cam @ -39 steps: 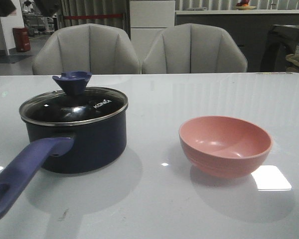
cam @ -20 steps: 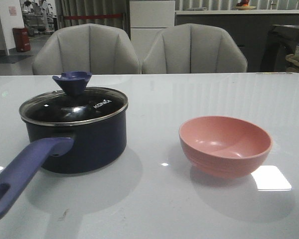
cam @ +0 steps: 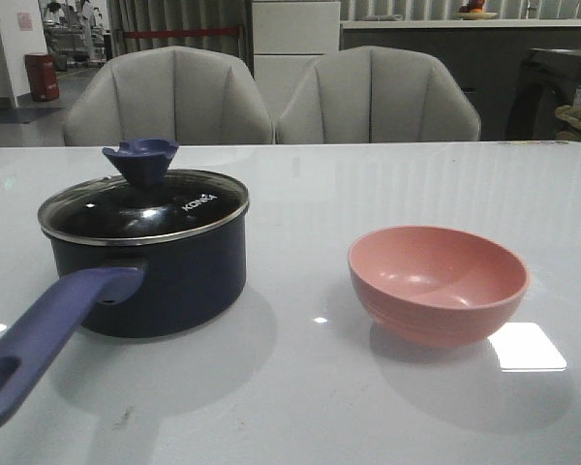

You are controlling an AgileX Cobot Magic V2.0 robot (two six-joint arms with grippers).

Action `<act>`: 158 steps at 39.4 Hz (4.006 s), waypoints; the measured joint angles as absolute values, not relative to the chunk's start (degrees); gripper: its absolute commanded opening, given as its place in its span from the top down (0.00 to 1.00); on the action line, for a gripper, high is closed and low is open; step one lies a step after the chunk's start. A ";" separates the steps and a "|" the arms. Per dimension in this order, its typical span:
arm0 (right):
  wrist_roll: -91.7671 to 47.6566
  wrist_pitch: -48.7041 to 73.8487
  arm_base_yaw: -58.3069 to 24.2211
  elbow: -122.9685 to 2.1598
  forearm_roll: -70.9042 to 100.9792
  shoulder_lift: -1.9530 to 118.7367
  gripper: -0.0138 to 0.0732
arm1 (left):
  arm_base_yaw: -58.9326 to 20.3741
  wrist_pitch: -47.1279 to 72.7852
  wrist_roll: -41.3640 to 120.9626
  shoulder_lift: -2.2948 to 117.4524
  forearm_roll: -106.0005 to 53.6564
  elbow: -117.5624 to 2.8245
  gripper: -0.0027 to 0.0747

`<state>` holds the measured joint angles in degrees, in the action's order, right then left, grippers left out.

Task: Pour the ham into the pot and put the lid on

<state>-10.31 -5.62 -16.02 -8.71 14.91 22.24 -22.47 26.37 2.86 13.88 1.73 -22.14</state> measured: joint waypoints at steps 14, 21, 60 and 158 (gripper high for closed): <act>-10.31 -5.62 -16.02 -8.71 14.91 22.24 0.67 | -22.47 25.40 2.86 10.55 0.41 -17.89 0.78; -10.31 -5.62 -16.02 -8.71 14.91 22.24 0.67 | -22.47 25.38 2.86 10.55 0.00 -17.89 0.78; -10.31 -5.62 -16.02 -8.71 14.91 22.24 0.67 | -1.71 6.22 -1.76 -0.31 0.63 0.40 0.78; 1.10 1.55 -1.62 1.45 -1.85 -0.48 0.67 | -1.09 4.13 -2.12 -0.31 0.43 0.40 0.78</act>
<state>1.10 1.55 -1.62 1.45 -1.85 -0.48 -1.09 4.13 -2.12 -0.31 0.43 0.40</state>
